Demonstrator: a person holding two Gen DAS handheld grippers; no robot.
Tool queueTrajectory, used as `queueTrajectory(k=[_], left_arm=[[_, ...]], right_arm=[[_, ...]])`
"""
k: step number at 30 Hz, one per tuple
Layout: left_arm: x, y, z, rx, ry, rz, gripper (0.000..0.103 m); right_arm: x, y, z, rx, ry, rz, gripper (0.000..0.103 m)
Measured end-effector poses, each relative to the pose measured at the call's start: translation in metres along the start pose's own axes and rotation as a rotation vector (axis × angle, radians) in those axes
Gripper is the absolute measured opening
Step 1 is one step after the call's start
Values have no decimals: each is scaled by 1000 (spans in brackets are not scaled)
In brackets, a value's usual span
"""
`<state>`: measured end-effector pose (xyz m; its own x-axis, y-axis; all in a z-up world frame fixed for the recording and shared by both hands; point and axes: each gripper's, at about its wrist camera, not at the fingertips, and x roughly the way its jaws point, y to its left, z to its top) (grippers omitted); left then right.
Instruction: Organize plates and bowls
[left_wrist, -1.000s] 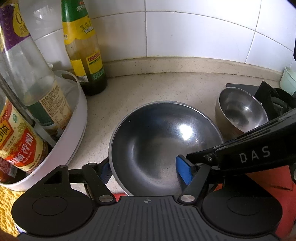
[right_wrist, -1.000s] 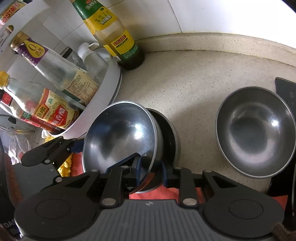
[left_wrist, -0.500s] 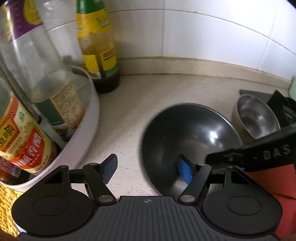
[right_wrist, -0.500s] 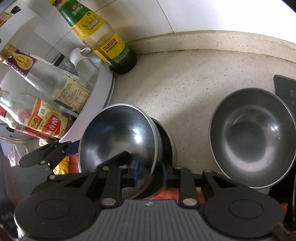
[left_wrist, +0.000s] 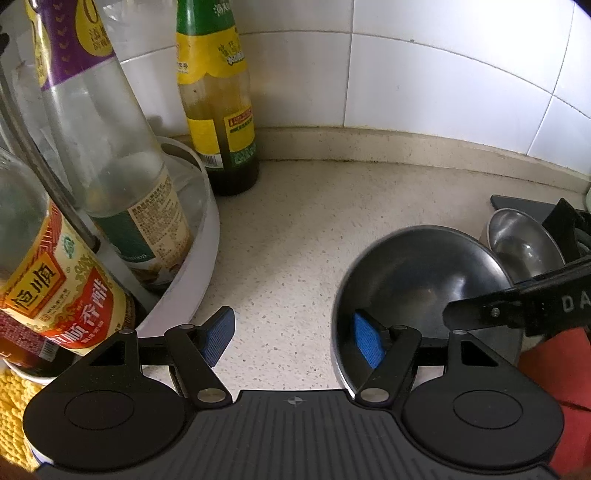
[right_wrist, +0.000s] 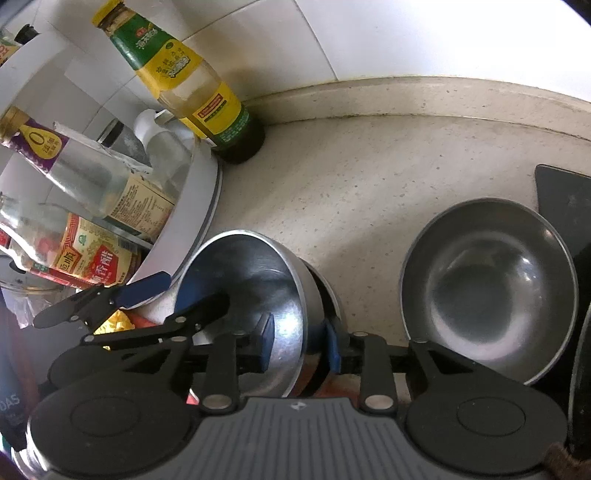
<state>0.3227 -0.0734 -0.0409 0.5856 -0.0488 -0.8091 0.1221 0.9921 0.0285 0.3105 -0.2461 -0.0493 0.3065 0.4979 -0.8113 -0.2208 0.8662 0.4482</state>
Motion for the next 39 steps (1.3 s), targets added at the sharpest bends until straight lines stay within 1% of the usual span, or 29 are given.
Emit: queueTrajectory(k=[3,5,7,9,12,15,17,20,22,24,27,28,32,35,39], left_arm=[[-3,0,1,-3,-9,0,76],[-7,1,0,-2,-19,6,76],[-14,3,-1,-9,-30,6,77],[-17,4,-1,-16,-38,9,77],[-23,3,0,-23,-47,5,77],[-31,-6,3,-4,-63,-20,77],[-37,-15,6,15,-80,-45,81],[-40,-37,15,75,-98,-65,82],[-38,-51,22,102,-95,-70,82],[-35,-67,29,123,-90,-100,82],[-29,-91,42,162,-94,-133,86],[-25,-99,46,176,-92,-129,86],[-2,-124,58,229,-59,-109,86],[16,-136,62,263,-32,-92,85],[33,-144,62,297,1,-95,84]], right_arm=[[-6,9,-2,-66,-40,-37,33],[-4,19,-4,-145,-75,-106,35],[-4,21,-4,-169,-90,-130,35],[-13,18,-4,-148,-116,-106,35],[-28,11,-2,-124,-190,-86,35],[-33,5,-4,-112,-194,-101,35],[-43,-4,-7,-92,-217,-101,35],[-57,-23,-12,-42,-240,-136,35],[-65,-36,-15,-19,-245,-166,35],[-72,-51,-19,12,-251,-190,35],[-81,-70,-26,59,-257,-197,35],[-83,-76,-28,75,-256,-198,35],[-88,-97,-38,143,-238,-169,35],[-85,-110,-45,191,-220,-123,35],[-75,-118,-47,219,-199,-97,35]])
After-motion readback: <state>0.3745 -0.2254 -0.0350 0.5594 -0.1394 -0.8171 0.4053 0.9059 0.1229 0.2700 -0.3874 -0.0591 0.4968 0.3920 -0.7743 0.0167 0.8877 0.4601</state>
